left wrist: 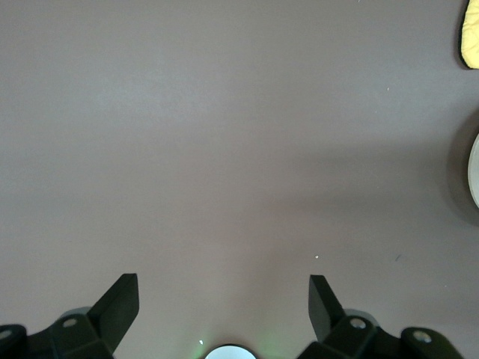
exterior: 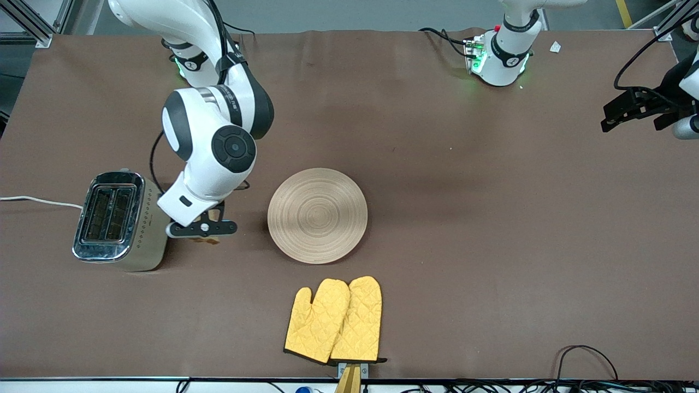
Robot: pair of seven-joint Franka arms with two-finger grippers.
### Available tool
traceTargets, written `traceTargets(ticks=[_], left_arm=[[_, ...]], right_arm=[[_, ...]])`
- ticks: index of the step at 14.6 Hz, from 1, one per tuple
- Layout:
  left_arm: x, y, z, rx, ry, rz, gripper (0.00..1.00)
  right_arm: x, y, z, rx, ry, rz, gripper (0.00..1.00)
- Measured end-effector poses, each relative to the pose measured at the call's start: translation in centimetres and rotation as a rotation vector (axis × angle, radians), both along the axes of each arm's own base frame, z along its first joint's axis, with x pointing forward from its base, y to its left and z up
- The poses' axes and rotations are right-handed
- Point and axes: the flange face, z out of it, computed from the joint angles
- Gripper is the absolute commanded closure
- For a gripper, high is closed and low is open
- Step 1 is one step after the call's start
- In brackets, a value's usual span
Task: Move plate and put bread in toaster
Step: 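Lift the bread and carry it above the toaster slot with the right gripper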
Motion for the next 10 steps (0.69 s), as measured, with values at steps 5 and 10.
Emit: traceTargets(ticks=[5,10], left_arm=[[0.0,-0.1,-0.1,0.000,0.002,-0.001,0.00],[0.0,-0.1,-0.1,0.000,0.003,-0.001,0.00]], right_arm=[[-0.5,-4.1,2.1,-0.210,0.021,-0.101,1.00],[0.4,-10.0,2.6,-0.261,-0.047,-0.306,1.00]])
